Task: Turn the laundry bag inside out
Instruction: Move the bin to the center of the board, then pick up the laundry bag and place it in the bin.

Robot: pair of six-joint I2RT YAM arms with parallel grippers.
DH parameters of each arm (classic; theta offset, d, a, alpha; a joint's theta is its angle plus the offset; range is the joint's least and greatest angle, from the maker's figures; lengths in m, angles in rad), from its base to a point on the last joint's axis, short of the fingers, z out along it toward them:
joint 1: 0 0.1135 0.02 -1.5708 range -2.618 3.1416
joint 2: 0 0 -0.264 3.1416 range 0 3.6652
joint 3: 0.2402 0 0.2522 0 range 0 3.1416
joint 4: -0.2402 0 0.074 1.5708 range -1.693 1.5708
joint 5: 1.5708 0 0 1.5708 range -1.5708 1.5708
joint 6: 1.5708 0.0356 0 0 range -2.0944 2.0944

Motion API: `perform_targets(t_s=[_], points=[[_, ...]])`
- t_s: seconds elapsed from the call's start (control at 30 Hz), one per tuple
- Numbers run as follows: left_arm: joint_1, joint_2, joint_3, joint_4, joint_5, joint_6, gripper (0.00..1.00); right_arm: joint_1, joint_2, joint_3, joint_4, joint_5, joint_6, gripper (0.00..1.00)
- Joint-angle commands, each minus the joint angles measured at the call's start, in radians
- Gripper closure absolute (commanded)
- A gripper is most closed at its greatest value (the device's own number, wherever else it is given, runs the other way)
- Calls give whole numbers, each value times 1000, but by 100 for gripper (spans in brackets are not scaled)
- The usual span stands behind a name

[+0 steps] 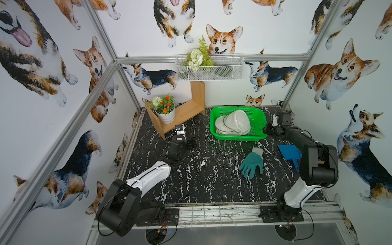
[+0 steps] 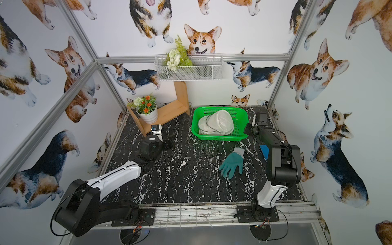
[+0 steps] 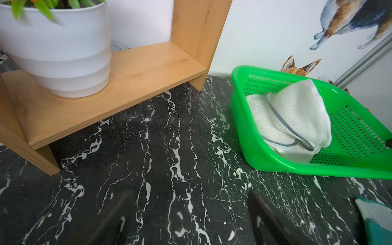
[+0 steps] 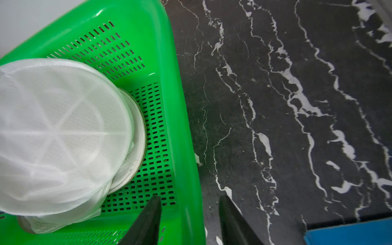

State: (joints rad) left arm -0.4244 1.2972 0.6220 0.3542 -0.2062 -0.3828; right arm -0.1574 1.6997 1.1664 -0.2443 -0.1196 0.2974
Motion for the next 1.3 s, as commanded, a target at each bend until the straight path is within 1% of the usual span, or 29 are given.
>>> perform_targets(t_s=[0.0, 0.07, 0.1, 0.17, 0.27, 0.33, 0.4, 0.47, 0.53, 0.7, 0.87, 1.0, 1.03, 1.2, 1.27], points=[[1, 11, 24, -18, -53, -61, 10, 7, -50, 51, -64, 124, -28, 38], [1, 19, 35, -38, -82, -88, 9, 25, -96, 67, -48, 155, -51, 29], [2, 27, 42, -46, -96, -103, 9, 46, -112, 77, -43, 167, -68, 22], [5, 45, 58, -61, -113, -132, 9, 110, -121, 111, -48, 181, -99, 22], [13, 75, 76, -67, -114, -174, 8, 255, -92, 164, -41, 199, -142, 25], [17, 91, 82, -64, -111, -195, 8, 360, -61, 184, -2, 224, -203, 30], [22, 101, 88, -67, -106, -213, 9, 462, -28, 191, 62, 281, -282, 32], [25, 105, 88, -70, -102, -225, 8, 529, 11, 199, 119, 323, -319, 34], [28, 105, 83, -72, -100, -230, 9, 571, 63, 225, 151, 368, -326, 36], [33, 91, 63, -80, -99, -240, 9, 629, 253, 373, 95, 452, -301, 36], [40, 65, 46, -82, -103, -241, 9, 668, 377, 466, 74, 501, -322, 36], [47, 50, 35, -89, -104, -238, 9, 673, 444, 519, 48, 551, -313, 36], [50, 46, 32, -90, -103, -235, 9, 673, 459, 527, 45, 560, -314, 40], [63, 28, 25, -96, -98, -226, 10, 675, 515, 561, 27, 616, -313, 44], [68, 24, 23, -98, -92, -222, 10, 674, 526, 567, 24, 634, -310, 47]])
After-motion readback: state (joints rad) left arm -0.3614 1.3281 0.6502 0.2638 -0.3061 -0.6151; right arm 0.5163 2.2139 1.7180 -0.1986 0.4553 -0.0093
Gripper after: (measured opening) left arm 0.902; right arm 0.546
